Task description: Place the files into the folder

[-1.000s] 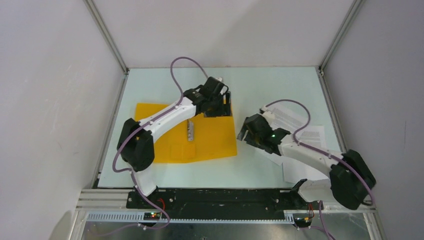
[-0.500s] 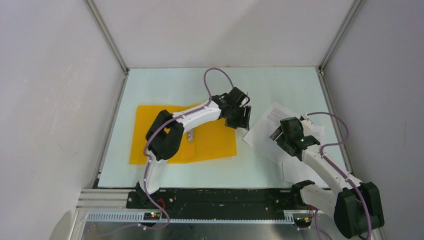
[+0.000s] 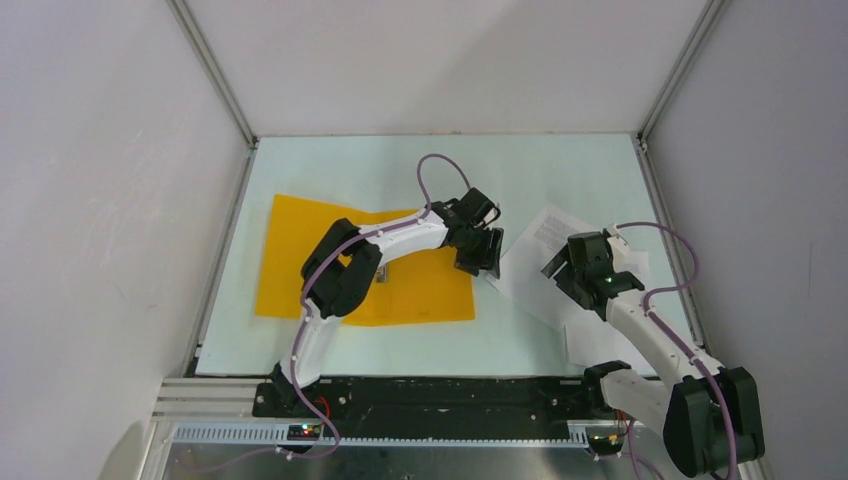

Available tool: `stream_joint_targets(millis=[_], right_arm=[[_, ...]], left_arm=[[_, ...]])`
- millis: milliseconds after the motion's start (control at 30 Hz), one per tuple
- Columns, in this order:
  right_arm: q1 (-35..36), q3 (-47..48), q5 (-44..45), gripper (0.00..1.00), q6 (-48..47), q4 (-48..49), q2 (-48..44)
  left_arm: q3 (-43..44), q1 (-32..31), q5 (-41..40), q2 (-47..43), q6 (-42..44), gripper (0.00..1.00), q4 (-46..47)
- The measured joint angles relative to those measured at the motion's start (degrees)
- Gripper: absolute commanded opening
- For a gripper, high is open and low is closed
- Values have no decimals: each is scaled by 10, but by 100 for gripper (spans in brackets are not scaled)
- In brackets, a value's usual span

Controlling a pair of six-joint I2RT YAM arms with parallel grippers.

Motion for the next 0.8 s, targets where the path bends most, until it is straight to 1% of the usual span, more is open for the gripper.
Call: stream_joint_targets(millis=[133, 233, 433, 467, 500, 533, 600, 667, 800], right_arm=[[-11, 0, -9, 78, -4, 8, 0], [-18, 0, -17, 78, -10, 9, -3], [-42, 0, -30, 78, -16, 10, -9], [-47, 0, -31, 78, -18, 10, -10], [-52, 0, -33, 78, -19, 10, -13], [-57, 0, -36, 79, -22, 10, -16], [-68, 0, -42, 81, -26, 10, -23], [-81, 0, -52, 83, -30, 10, -32], [-115, 0, -87, 88, -36, 9, -43]], left_arm=[[0, -1, 17, 15, -6, 55, 7], [0, -1, 26, 19, -12, 48, 14], [12, -2, 45, 36, -32, 25, 23], [15, -3, 48, 40, -35, 20, 23], [17, -3, 50, 42, -39, 16, 24], [19, -4, 53, 44, -43, 9, 23], [20, -4, 60, 45, -54, 2, 22], [25, -3, 69, 45, -68, 0, 20], [47, 7, 94, 43, -110, 0, 21]])
